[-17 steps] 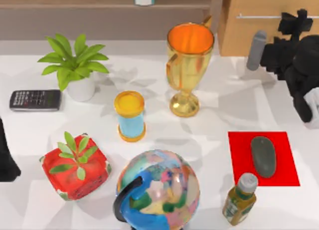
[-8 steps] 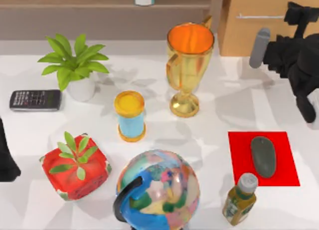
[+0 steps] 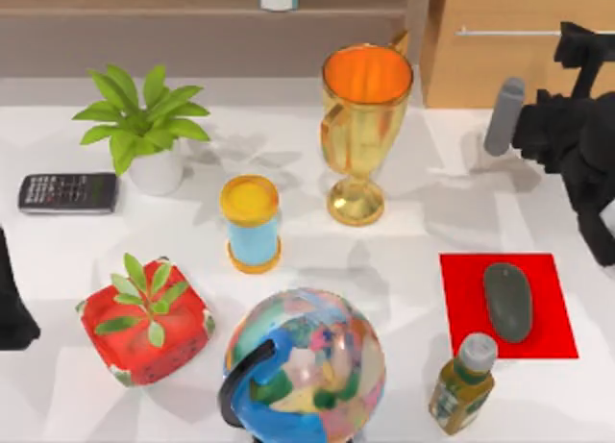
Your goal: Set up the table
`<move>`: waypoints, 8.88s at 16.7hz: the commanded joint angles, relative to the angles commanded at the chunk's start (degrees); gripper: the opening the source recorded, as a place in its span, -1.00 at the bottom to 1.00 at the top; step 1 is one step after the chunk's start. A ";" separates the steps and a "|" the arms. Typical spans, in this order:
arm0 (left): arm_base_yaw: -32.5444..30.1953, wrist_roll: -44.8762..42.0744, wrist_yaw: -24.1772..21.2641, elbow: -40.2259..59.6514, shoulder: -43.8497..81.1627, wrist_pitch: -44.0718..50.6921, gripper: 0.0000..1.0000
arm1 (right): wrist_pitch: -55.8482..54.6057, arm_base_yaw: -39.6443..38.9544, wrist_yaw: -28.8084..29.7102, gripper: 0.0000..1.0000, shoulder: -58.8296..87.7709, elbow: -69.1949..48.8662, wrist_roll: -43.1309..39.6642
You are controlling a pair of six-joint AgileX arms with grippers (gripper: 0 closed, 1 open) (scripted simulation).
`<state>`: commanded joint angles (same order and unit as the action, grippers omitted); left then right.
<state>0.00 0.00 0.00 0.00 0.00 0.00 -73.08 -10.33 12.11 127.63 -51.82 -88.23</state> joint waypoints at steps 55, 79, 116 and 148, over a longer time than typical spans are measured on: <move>0.00 0.00 0.00 0.00 0.00 0.00 1.00 | 45.34 -30.93 31.19 0.70 13.90 -62.30 87.68; 0.00 0.00 0.00 0.00 0.00 0.00 1.00 | 44.50 -32.45 31.93 -1.00 10.93 -58.28 87.89; 0.00 0.00 0.00 0.00 0.00 0.00 1.00 | 33.06 20.00 -10.25 -1.00 -49.23 -5.93 147.74; 0.00 0.00 0.00 0.00 0.00 0.00 1.00 | 34.94 38.21 -36.66 -1.00 -14.90 -6.12 171.49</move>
<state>0.00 0.00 0.00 0.00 0.00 0.00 -38.14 27.88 -24.55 112.73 -57.94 83.26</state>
